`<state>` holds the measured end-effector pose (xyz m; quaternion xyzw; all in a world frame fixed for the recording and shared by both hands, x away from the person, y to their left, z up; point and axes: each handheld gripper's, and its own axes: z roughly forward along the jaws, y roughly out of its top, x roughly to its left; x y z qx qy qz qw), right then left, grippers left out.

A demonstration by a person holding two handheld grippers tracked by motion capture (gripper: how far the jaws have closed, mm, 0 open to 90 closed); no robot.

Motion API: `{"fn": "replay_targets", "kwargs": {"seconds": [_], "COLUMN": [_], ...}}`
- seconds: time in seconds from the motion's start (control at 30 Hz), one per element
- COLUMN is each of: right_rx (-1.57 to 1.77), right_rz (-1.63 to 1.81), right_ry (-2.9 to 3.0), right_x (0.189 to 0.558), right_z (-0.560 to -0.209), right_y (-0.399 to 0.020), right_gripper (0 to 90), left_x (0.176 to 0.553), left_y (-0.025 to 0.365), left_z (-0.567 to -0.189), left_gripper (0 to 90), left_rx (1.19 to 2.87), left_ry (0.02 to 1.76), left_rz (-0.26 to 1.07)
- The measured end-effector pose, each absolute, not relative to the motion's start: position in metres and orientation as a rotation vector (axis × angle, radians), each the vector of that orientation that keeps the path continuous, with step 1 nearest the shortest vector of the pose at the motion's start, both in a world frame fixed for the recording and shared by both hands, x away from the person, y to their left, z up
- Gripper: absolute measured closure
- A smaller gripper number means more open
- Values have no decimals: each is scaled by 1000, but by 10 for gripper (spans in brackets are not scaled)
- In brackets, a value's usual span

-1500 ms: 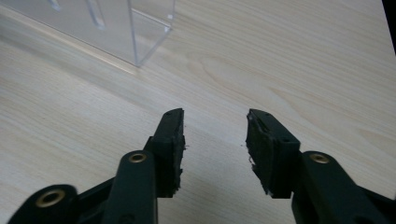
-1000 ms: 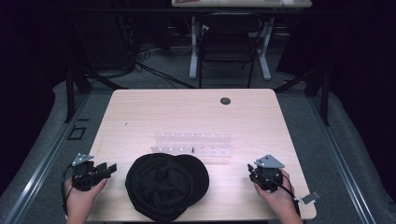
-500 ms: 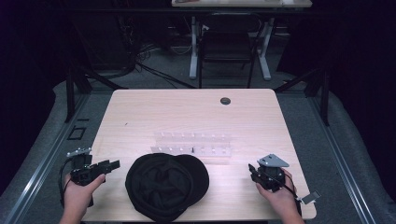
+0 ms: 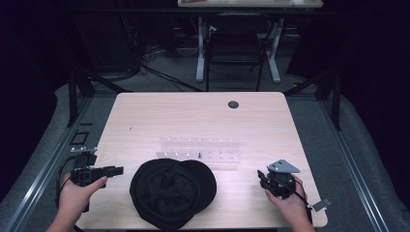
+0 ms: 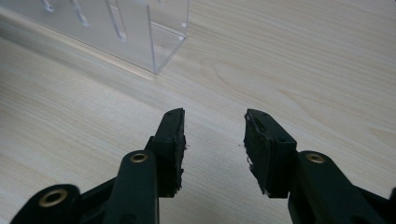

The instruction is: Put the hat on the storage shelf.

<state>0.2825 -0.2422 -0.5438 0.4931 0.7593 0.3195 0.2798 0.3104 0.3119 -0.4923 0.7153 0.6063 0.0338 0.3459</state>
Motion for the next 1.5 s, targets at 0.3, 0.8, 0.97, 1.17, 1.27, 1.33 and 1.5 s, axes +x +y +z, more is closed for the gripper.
{"fn": "replay_targets", "kwargs": {"seconds": [0.3,0.8,0.97,1.17,1.27,1.33,1.5], "right_rx": [1323,1344,1345,1347,1347,1348,1345], "right_rz": [854,871,868,869,873,874,879], "right_ry": [2040,2032,2039,2039,2037,2033,2032], "right_x": [282,282,282,282,282,282,282], "right_z": [-544,-544,-544,-544,-544,-545,-545], "right_y": [-242,-243,-243,-243,-243,-243,-243], "right_gripper": [579,578,577,577,576,576,575], "left_x": [311,304,303,302,302,301,301], "left_y": [298,294,292,291,291,291,289], "left_z": [-493,-509,-514,-520,-525,-529,-535], "left_gripper": [561,534,546,547,553,564,600], "left_rx": [1920,1889,1869,1877,1857,1841,1832], "left_ry": [1590,1703,1715,1728,1743,1749,1760], "left_rz": [-17,-148,-187,-225,-259,-272,-292]}}
